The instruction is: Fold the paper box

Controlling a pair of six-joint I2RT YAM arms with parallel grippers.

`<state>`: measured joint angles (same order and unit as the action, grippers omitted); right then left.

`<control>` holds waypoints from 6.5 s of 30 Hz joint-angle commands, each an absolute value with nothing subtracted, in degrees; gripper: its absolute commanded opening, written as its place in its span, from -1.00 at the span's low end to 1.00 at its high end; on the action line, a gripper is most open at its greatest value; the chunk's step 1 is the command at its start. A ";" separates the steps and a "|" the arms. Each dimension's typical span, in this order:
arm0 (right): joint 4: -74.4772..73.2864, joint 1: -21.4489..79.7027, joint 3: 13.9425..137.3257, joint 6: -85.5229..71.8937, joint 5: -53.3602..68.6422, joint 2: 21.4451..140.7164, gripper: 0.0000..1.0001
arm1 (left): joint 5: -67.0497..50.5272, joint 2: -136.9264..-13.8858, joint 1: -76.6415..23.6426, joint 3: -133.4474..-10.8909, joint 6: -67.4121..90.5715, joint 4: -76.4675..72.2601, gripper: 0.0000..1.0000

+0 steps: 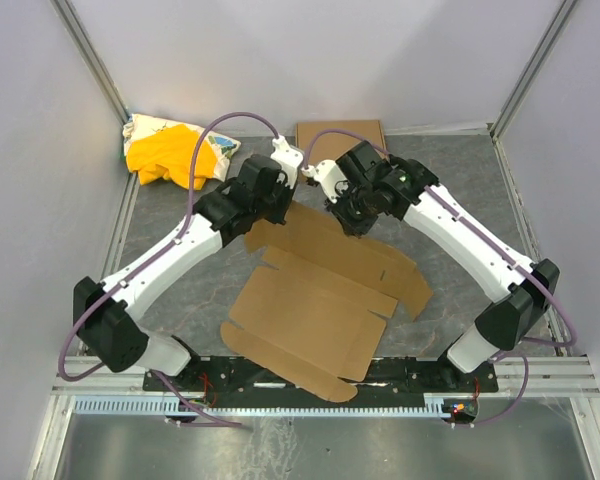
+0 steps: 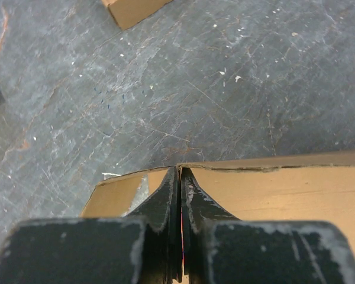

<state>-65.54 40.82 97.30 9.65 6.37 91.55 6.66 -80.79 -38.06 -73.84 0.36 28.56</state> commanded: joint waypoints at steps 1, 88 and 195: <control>-61.78 41.06 99.19 2.68 1.41 92.43 -0.65 | 13.42 -82.18 -38.14 -78.88 11.64 37.16 -0.94; -48.01 39.78 78.00 -48.16 -22.70 78.92 -0.97 | 25.51 -56.66 -38.35 -60.25 36.52 36.22 0.44; -23.25 22.58 51.12 -5.17 -7.77 65.16 0.23 | 16.71 -54.79 -25.94 -39.12 -1.37 11.83 -0.82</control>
